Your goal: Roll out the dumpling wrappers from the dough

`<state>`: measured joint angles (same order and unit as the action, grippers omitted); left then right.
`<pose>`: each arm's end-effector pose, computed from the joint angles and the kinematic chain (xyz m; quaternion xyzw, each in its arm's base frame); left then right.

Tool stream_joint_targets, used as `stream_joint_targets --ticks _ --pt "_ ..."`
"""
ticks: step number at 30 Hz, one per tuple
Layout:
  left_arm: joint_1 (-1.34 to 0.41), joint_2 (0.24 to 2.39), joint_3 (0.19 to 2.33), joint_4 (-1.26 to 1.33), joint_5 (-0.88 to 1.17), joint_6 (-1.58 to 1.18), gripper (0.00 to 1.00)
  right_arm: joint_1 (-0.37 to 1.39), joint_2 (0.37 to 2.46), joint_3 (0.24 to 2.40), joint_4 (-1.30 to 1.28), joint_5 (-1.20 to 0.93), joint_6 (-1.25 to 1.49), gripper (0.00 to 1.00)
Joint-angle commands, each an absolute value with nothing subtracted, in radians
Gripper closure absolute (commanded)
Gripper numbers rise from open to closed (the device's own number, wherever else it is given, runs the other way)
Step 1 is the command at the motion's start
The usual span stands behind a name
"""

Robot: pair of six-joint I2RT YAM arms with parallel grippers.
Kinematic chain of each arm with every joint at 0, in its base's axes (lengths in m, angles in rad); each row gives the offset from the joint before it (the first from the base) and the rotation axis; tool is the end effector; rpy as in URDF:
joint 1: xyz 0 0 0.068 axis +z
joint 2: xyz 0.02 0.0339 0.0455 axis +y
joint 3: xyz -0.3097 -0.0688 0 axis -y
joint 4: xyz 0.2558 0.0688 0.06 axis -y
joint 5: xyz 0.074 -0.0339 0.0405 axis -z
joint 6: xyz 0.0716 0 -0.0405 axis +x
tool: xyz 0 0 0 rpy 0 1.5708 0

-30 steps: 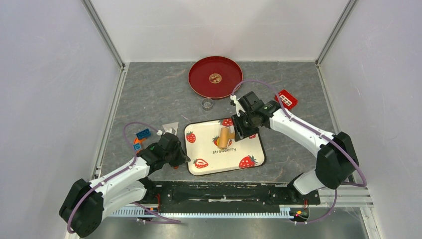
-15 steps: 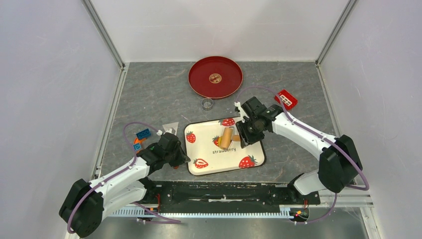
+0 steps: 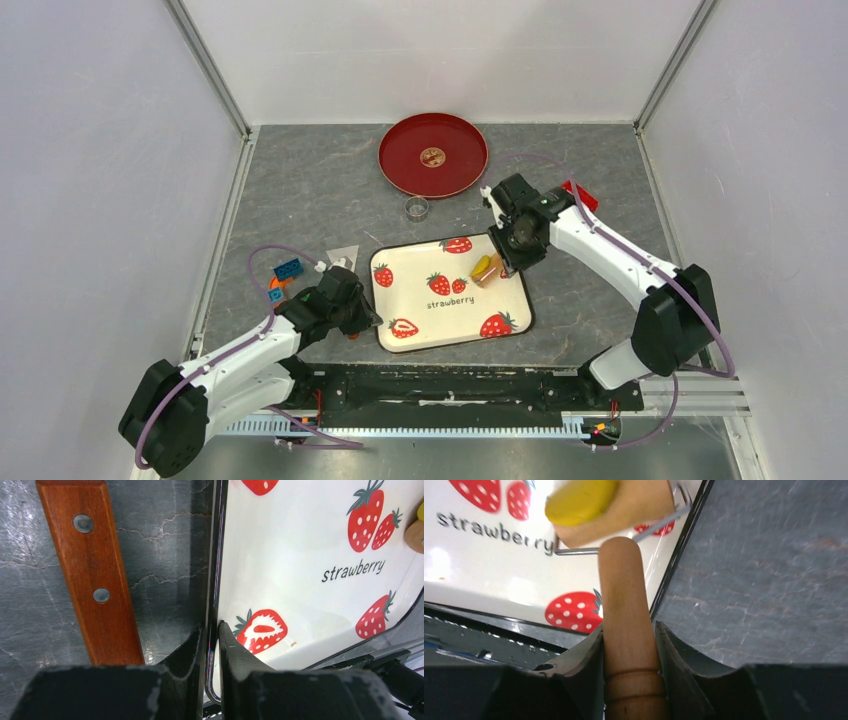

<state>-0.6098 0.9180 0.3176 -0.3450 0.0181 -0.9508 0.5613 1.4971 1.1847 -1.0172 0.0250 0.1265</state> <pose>0.1321 -0.0939 0.1465 -0.1587 0.9381 -0.2225 0.2126 0.2497 0.1549 0.2595 -0.2126 0.9696 0.0289 0.1174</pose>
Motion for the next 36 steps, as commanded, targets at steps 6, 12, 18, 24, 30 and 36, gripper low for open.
stream_joint_targets --ticks 6,12,18,24,30,36 --pt "-0.600 0.905 0.314 -0.388 -0.021 -0.961 0.98 0.561 1.537 1.341 -0.987 0.021 0.079 1.00" --pt "-0.600 0.876 0.315 -0.394 -0.020 -0.957 0.93 0.561 1.514 1.350 -0.972 -0.065 0.051 1.00" --pt "-0.601 0.864 0.316 -0.388 -0.011 -0.947 0.83 0.579 1.487 1.379 -0.976 -0.150 0.012 1.00" --pt "-0.600 0.802 0.334 -0.392 -0.006 -0.916 0.60 0.622 1.487 1.381 -0.971 -0.184 -0.045 1.00" --pt "-0.601 0.729 0.376 -0.437 -0.019 -0.873 0.50 0.668 1.489 1.369 -0.940 -0.218 -0.086 1.00" --pt "-0.612 0.685 0.456 -0.444 -0.012 -0.775 0.49 0.711 1.496 1.348 -0.922 -0.227 -0.136 1.00"
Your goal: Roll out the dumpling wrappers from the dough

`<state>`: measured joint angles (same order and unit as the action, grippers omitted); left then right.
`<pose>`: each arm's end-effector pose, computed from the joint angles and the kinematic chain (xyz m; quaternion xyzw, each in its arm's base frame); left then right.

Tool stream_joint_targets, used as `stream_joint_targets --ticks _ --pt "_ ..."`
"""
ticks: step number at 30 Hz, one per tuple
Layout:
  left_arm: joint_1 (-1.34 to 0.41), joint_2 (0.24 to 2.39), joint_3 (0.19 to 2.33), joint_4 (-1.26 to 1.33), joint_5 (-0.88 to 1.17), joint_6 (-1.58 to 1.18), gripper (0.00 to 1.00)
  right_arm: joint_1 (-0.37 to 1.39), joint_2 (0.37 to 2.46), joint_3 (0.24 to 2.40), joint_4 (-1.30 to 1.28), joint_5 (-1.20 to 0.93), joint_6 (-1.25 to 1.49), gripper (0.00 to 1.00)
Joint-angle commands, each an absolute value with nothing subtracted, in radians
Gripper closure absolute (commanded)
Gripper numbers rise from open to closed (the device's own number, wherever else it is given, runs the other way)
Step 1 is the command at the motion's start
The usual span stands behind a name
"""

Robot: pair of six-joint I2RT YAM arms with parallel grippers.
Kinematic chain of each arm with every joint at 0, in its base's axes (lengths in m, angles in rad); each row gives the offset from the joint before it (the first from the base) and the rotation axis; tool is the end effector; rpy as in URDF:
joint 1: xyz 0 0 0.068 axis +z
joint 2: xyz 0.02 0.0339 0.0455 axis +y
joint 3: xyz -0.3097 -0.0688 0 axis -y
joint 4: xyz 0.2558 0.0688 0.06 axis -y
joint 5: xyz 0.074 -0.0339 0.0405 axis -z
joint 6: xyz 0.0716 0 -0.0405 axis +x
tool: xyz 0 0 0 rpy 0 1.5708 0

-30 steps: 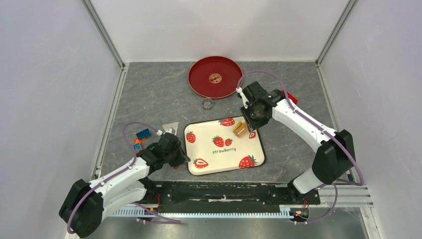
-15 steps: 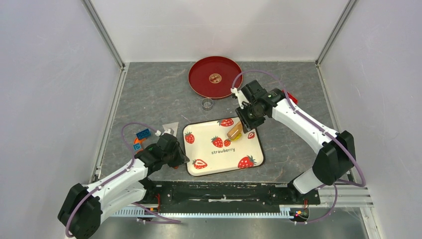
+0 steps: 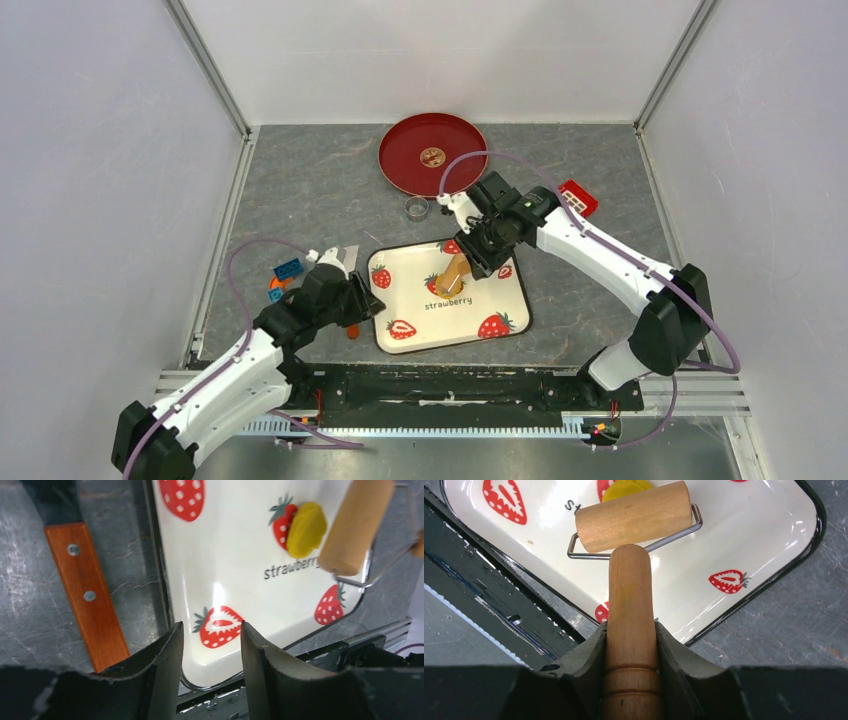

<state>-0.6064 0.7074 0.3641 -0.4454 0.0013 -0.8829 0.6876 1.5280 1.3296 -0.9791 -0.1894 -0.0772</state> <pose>0.1218 -0.0846 0.1819 -0.1272 0.9157 -0.2588 0.2799 0.2423 0.2165 0.2980 -0.3815 0.8989 0.1469 0.1577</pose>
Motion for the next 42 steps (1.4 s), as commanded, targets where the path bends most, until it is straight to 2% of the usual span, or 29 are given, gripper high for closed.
stream_joint_targets --ticks 1,10,16,21,26,32,34,40,42 --pt "-0.615 0.689 0.477 -0.435 -0.005 -0.758 0.49 0.716 1.497 1.346 -0.918 -0.222 -0.140 1.00" --pt "-0.658 0.899 0.558 -0.037 0.305 -0.741 0.49 0.735 1.477 1.335 -0.888 -0.274 -0.154 1.00" --pt "-0.814 1.153 0.712 0.036 0.306 -0.647 0.48 0.745 1.455 1.323 -0.870 -0.326 -0.147 1.00" --pt "-0.892 1.294 0.778 0.020 0.223 -0.618 0.50 0.747 1.432 1.314 -0.859 -0.322 -0.137 1.00" --pt "-0.920 1.323 0.766 0.011 0.171 -0.615 0.53 0.747 1.417 1.304 -0.842 -0.333 -0.124 1.00" --pt "-0.922 1.279 0.738 0.013 0.169 -0.607 0.64 0.746 1.397 1.286 -0.813 -0.344 -0.112 1.00" --pt "-0.922 1.244 0.742 0.008 0.170 -0.600 0.61 0.746 1.399 1.283 -0.820 -0.332 -0.113 1.00" --pt "-0.917 1.079 0.717 -0.070 0.005 -0.580 0.40 0.746 1.389 1.267 -0.825 -0.324 -0.117 1.00" --pt "-0.913 1.062 0.709 -0.084 0.004 -0.569 0.37 0.746 1.387 1.269 -0.826 -0.328 -0.117 1.00"
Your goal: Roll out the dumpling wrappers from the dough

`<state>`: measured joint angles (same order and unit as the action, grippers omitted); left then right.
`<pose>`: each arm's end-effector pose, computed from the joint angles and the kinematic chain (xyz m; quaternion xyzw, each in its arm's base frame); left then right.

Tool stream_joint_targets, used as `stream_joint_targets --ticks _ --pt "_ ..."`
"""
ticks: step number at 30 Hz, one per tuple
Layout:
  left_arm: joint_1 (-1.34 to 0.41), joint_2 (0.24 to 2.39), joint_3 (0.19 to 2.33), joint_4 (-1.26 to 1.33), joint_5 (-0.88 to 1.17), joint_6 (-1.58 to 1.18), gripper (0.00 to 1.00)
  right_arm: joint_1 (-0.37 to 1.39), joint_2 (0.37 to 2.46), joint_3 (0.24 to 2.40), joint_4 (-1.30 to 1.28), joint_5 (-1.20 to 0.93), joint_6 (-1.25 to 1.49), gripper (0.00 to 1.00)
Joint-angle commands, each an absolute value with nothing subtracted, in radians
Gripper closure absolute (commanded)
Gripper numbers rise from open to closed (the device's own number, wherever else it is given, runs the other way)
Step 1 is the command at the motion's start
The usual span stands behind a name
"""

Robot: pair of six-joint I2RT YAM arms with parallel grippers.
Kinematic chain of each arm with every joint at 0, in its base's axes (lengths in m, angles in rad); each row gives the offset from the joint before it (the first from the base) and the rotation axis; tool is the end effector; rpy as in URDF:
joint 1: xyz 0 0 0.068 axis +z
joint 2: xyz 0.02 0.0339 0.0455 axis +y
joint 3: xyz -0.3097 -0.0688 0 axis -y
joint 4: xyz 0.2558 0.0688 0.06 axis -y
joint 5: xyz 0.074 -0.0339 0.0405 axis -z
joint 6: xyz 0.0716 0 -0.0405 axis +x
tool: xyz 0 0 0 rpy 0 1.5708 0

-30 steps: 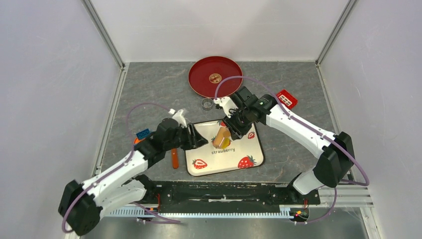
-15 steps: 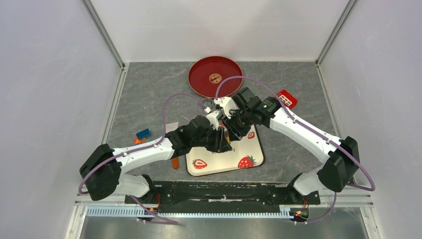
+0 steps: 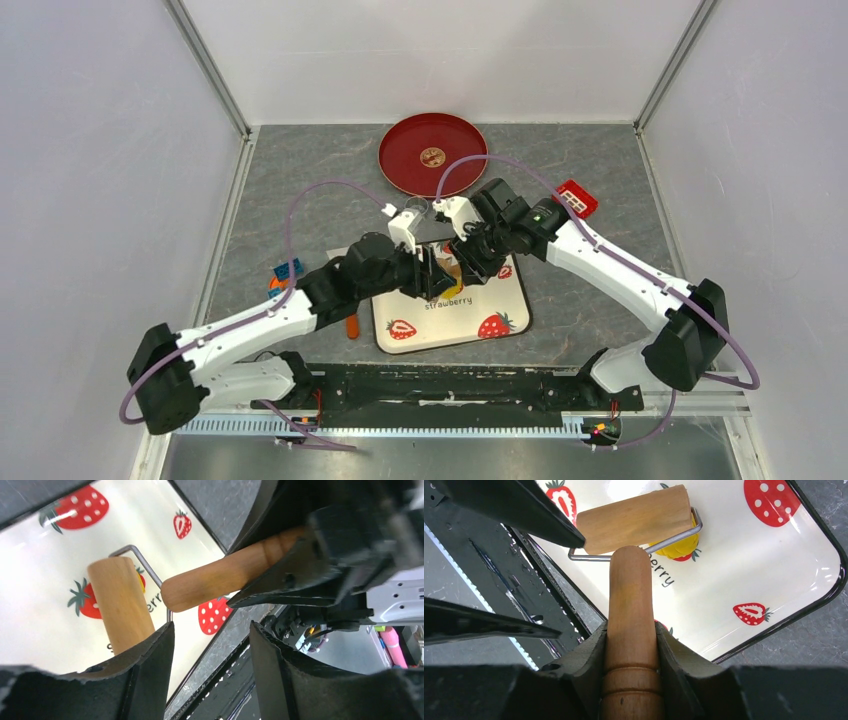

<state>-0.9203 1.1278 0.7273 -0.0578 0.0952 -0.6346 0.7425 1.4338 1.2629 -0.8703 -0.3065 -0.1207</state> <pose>0.1620 -0.2241 0.2846 0.1456 0.8361 -0.3988 0.3475 0.2152 0.2268 0.3131 -0.4353 0.8497 0.2194 0.2012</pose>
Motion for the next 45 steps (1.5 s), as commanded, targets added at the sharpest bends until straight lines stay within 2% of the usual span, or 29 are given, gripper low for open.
stream_joint_targets --ticks 1,10,13,15,19,20,22,23,25,26,30,37,43,45 --pt "-0.910 1.068 0.707 -0.086 0.005 -0.566 0.37 0.746 1.384 1.270 -0.824 -0.329 -0.115 1.00" --pt "-0.909 1.218 0.688 -0.006 0.122 -0.569 0.41 0.746 1.375 1.279 -0.800 -0.334 -0.093 1.00" --pt "-0.909 1.256 0.684 0.037 0.167 -0.571 0.47 0.744 1.373 1.278 -0.772 -0.338 -0.070 1.00" --pt "-0.910 1.268 0.686 0.037 0.175 -0.571 0.59 0.744 1.376 1.280 -0.763 -0.334 -0.058 1.00" --pt "-0.911 1.246 0.678 0.029 0.151 -0.573 0.97 0.733 1.364 1.273 -0.742 -0.322 -0.023 1.00" --pt "-0.911 1.236 0.677 0.021 0.135 -0.574 0.98 0.727 1.355 1.266 -0.732 -0.312 -0.004 1.00" --pt "-0.911 1.207 0.676 0.005 0.093 -0.578 0.98 0.710 1.333 1.249 -0.705 -0.297 0.053 0.94" --pt "-0.913 1.190 0.677 -0.026 0.061 -0.578 0.98 0.700 1.317 1.236 -0.684 -0.294 0.082 0.84" --pt "-0.922 1.154 0.684 -0.078 -0.017 -0.574 0.98 0.678 1.286 1.204 -0.637 -0.311 0.147 0.53" --pt "-0.927 1.139 0.692 -0.109 -0.069 -0.569 0.98 0.670 1.266 1.186 -0.615 -0.327 0.182 0.41" --pt "-0.974 1.086 0.713 -0.202 -0.254 -0.544 0.98 0.647 1.196 1.112 -0.491 -0.412 0.308 0.03" --pt "-1.066 1.032 0.742 -0.307 -0.531 -0.533 0.98 0.621 1.153 1.017 -0.330 -0.459 0.508 0.02" --pt "-1.135 1.034 0.777 -0.350 -0.668 -0.493 0.98 0.628 1.233 1.010 -0.221 -0.533 0.624 0.02" --pt "-1.149 1.045 0.790 -0.359 -0.698 -0.483 0.98 0.643 1.274 1.029 -0.217 -0.537 0.634 0.05"
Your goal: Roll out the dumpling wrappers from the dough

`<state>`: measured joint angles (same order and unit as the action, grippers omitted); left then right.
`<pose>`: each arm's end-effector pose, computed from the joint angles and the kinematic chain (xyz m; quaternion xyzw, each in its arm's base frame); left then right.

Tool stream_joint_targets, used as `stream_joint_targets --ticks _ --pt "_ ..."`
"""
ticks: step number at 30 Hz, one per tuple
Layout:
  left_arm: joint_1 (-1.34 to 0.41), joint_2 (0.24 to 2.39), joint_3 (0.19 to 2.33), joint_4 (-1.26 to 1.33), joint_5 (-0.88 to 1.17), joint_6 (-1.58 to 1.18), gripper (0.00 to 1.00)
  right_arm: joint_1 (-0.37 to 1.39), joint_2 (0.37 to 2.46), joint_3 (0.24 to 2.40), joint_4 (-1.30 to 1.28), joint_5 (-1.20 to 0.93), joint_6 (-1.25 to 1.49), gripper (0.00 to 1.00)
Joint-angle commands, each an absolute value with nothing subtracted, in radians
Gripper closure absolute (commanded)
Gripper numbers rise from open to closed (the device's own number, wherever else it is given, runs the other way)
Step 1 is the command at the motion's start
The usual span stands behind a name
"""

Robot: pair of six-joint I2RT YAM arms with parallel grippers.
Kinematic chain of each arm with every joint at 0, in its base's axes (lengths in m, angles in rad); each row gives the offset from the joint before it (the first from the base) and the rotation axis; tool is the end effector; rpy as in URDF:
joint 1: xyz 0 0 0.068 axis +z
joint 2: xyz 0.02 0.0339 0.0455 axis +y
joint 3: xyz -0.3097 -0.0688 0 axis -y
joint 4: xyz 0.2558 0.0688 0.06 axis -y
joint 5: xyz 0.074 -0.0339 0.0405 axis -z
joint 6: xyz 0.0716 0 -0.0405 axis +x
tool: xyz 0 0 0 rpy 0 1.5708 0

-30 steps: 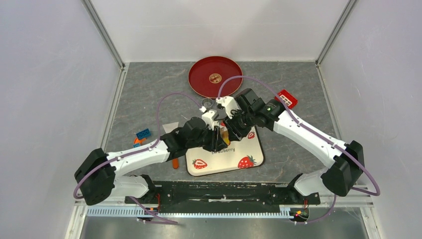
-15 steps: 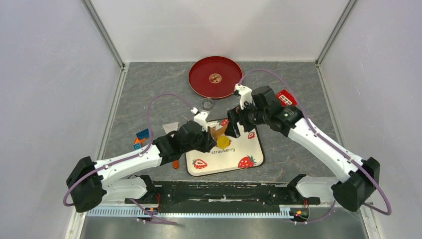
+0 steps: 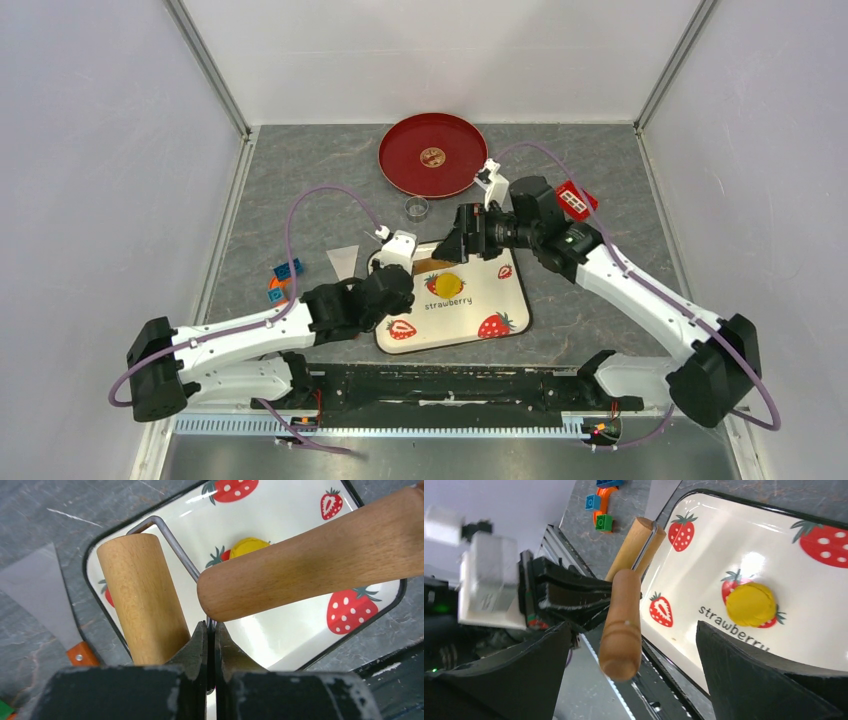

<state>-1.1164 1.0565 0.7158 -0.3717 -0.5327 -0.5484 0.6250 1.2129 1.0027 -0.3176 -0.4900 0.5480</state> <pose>0.1343 -0.1920 0.2655 0.1407 0.8728 -0.1358 0.4472 0.2177 0.1986 0.3398 -0.1531 0.8359 0.4427 0.2861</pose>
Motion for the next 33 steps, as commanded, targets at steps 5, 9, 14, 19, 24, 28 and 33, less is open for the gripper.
stream_joint_targets --ticks 5,9,14,19,24,28,33 --pt "-1.169 1.075 0.823 -0.396 -0.753 -0.476 0.98 0.700 1.361 1.065 -0.216 -0.511 0.651 0.19" --pt "-1.172 1.080 0.822 -0.401 -0.755 -0.475 0.98 0.712 1.372 1.047 -0.161 -0.504 0.684 0.32" --pt "-1.174 1.075 0.817 -0.406 -0.759 -0.472 0.98 0.716 1.365 1.030 -0.100 -0.526 0.720 0.35" --pt "-1.174 1.076 0.818 -0.413 -0.763 -0.469 0.98 0.716 1.362 1.039 -0.099 -0.524 0.730 0.32" --pt "-1.181 1.087 0.824 -0.413 -0.759 -0.466 0.98 0.718 1.378 1.038 -0.114 -0.517 0.728 0.39" --pt "-1.182 1.092 0.828 -0.425 -0.770 -0.477 0.98 0.725 1.398 1.052 -0.137 -0.527 0.720 0.47" --pt "-1.181 1.100 0.831 -0.431 -0.777 -0.480 0.98 0.738 1.409 1.063 -0.141 -0.544 0.717 0.46"
